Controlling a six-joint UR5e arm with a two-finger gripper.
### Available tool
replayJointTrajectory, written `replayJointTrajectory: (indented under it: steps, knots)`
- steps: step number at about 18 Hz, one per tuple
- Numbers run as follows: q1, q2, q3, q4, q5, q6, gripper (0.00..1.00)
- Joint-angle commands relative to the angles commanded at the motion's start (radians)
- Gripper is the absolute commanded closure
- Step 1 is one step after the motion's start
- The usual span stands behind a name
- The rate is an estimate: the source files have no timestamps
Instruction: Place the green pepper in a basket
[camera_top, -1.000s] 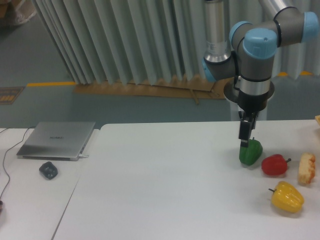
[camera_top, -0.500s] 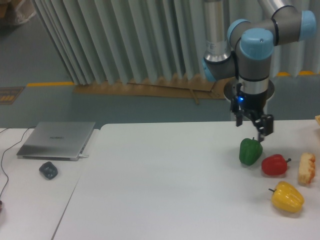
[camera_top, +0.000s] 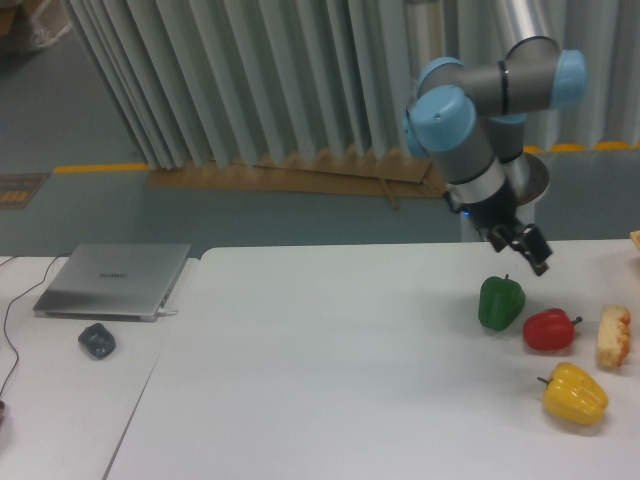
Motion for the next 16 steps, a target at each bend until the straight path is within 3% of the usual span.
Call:
replayJointTrajectory:
  steps: [2, 8, 16]
  knots:
    - [0.008, -0.003, -0.009, 0.003, -0.025, -0.063, 0.00]
    - [0.061, -0.011, -0.061, 0.005, -0.100, -0.064, 0.00]
    - [0.077, -0.037, -0.081, -0.009, -0.088, -0.057, 0.00]
